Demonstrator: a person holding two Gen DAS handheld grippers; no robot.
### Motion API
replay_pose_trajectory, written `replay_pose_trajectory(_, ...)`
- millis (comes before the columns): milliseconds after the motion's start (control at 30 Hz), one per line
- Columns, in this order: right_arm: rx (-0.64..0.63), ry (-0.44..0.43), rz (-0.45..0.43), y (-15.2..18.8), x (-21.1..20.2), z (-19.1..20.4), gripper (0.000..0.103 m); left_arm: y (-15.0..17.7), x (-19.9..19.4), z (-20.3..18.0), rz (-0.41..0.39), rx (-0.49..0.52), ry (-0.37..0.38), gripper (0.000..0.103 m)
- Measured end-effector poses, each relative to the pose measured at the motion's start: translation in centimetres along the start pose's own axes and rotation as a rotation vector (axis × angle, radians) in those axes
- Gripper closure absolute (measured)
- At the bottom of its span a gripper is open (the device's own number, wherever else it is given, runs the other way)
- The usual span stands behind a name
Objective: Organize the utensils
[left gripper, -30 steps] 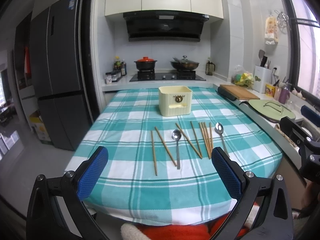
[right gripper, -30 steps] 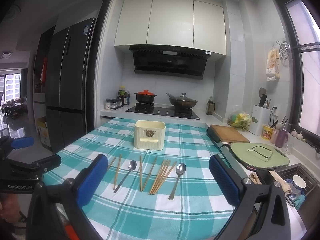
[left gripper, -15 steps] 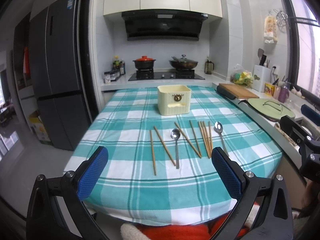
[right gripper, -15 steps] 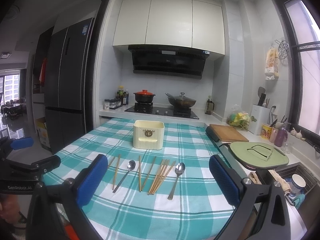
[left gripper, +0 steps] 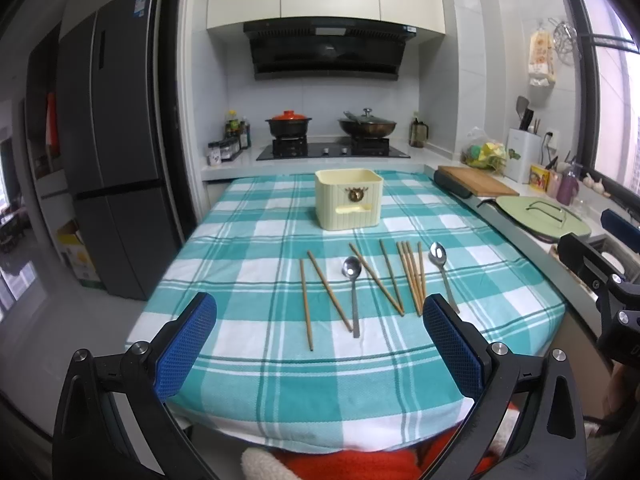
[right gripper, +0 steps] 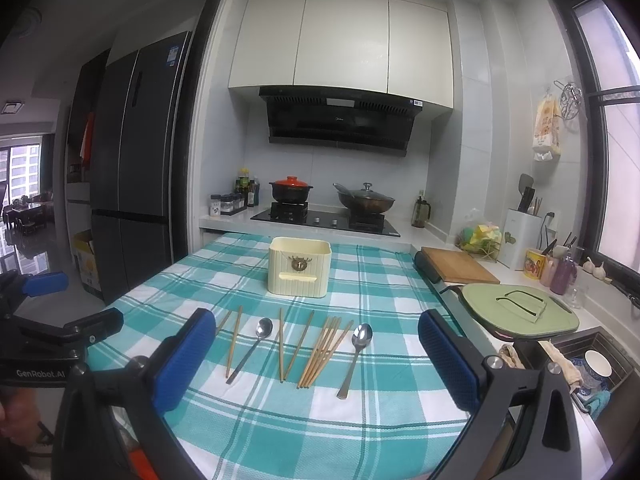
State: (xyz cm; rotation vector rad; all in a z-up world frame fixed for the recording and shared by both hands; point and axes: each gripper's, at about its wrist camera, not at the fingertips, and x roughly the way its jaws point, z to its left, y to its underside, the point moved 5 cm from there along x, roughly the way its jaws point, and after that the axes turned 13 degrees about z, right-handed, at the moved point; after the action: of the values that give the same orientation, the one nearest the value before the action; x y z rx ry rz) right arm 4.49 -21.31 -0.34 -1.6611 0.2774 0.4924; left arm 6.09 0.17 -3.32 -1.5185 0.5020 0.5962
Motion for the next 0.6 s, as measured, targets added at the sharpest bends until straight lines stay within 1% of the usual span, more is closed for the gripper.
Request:
replay_pose_trajectory(200, -0.002, 0.002, 0.004, 0.1, 0.1, 0.1, 0.000, 0.0, 0.0, 0.0, -0.001, 0.004, 0.000, 0.000)
replay_pose_trajectory(600, 0.000, -0.001, 0.022, 0.6, 1.0, -0.1, 0.000, -0.7, 1.4, -0.6, 0.015, 0.023, 0.002, 0.000)
